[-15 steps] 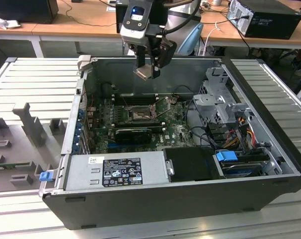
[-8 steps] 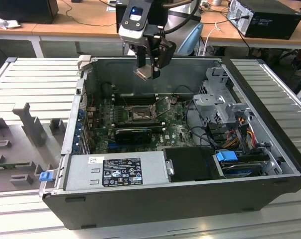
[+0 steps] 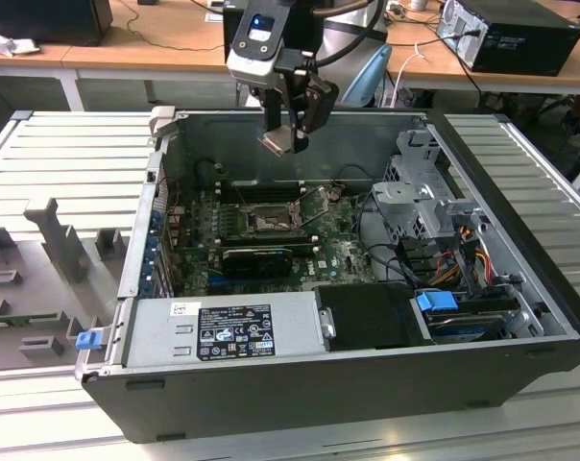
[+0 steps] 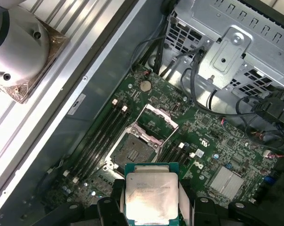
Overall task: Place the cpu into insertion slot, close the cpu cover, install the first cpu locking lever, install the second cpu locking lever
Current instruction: 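Place the cpu into insertion slot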
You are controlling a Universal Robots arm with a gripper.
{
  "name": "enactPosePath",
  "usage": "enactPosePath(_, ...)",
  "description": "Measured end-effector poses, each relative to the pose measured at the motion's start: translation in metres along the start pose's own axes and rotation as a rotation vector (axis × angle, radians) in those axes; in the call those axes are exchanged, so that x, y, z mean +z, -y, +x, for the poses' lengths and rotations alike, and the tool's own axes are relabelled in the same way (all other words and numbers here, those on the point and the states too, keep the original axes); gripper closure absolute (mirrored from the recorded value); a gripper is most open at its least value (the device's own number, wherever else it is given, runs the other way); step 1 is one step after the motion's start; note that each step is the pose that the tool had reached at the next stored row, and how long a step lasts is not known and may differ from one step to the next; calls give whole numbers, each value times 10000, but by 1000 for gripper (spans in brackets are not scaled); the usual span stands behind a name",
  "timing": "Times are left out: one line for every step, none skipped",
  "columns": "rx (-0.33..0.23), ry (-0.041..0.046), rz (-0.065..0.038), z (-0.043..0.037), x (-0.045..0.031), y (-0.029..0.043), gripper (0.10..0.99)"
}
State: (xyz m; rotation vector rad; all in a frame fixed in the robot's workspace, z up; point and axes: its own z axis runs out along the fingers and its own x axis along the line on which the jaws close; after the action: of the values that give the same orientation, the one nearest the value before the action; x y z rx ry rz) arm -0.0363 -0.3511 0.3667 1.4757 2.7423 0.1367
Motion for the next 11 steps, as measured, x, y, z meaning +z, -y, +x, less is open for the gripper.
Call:
enactPosePath(8,0,0,0,1,0,545)
enactPosePath(16,1,0,0,2,0,545)
enactPosePath(33,2,-1,0,4,0,545)
enactPosePath(54,4,-1,0,6,0,545)
enactPosePath(65,5,-2,0,7,0,545)
enactPosePath(75,6,-2,0,8,1,545)
enactPosePath(91,7,-1,0,9,1,545)
enactPosePath(110,9,-2,0,10,1,545)
enactPosePath(128,11,-2,0,11,1,545)
enactPosePath(141,12,-3,0,11,1,545)
enactPosePath(158,14,-3,0,12,1,545)
